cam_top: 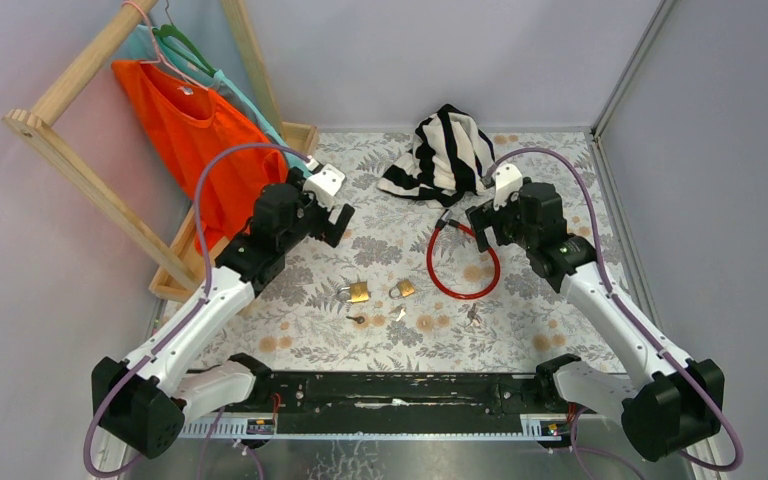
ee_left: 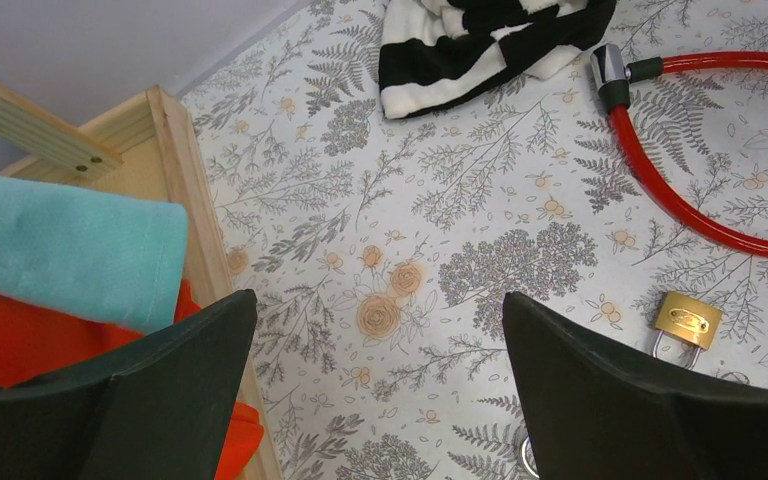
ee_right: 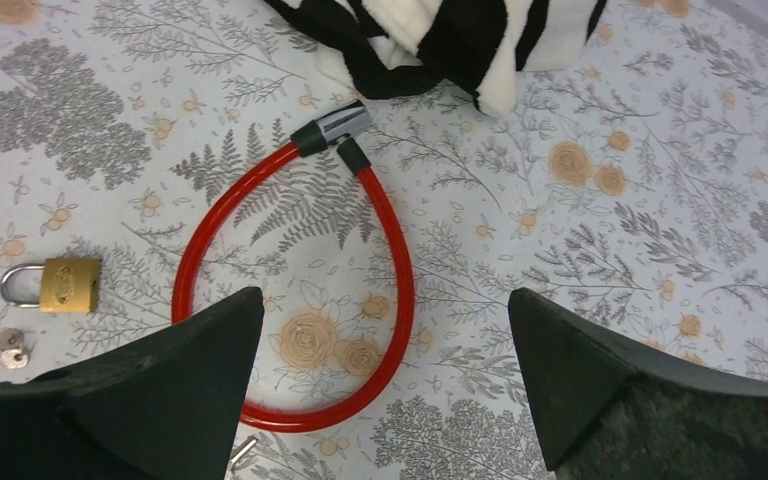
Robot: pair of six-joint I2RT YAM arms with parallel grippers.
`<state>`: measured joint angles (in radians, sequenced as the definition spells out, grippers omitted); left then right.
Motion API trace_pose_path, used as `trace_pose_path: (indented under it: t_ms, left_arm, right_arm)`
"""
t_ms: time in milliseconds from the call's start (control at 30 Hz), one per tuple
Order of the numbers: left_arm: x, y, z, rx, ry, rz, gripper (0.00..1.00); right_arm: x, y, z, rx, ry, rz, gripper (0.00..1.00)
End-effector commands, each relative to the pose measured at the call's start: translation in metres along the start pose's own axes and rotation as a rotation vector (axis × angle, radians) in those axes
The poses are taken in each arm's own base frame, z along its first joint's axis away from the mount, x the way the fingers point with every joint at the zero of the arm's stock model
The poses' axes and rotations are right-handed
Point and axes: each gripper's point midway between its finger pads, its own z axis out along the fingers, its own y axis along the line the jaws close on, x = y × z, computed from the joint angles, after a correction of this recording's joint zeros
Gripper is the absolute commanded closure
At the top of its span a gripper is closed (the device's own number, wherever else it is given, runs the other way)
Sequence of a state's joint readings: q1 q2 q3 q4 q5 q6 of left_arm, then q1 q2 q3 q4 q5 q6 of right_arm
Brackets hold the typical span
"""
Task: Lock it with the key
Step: Reset both arms
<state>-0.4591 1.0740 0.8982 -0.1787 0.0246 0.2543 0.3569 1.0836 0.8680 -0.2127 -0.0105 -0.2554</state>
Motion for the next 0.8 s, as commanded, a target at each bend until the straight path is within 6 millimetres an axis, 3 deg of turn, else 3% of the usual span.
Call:
trace_pose_path:
  t_ms: [0,100,200,300,433,600,767]
  left_arm:
    - [-0.036,0.009,-0.002,-0.022,-0.092,0.08,0.0]
    - [-0.037,0.008,-0.006,-0.031,-0.124,0.061,0.0]
    - [-0.03,0.001,-0.009,-0.014,-0.169,0.05,0.0]
    - [-0.021,-0.003,-0.004,0.002,-0.139,0.065,0.0]
    - [-0.03,0.004,-0.001,-0.037,-0.165,0.022,0.0]
    - [-0.035,-0.003,-0.013,-0.018,-0.273,-0.08,0.0]
    - [-0.03,0.005,-0.021,-0.055,-0.301,-0.089,0.0]
  right_arm:
    - [-0.028,0.012,-0.008,-0.082,-0.067,0.02,0.01]
    - [-0.039,0.016,-0.015,-0.106,-0.118,0.043,0.01]
    - [-0.032,0.017,-0.021,-0.096,-0.163,0.036,0.01]
    - [-0.03,0.006,-0.03,-0.04,-0.202,0.018,0.01]
    - [-0.035,-0.014,-0.043,0.022,-0.232,0.057,0.01]
    - [-0.031,-0.019,-0.045,0.042,-0.225,0.059,0.01]
    - [-0.029,-0.022,-0.046,0.06,-0.219,0.035,0.01]
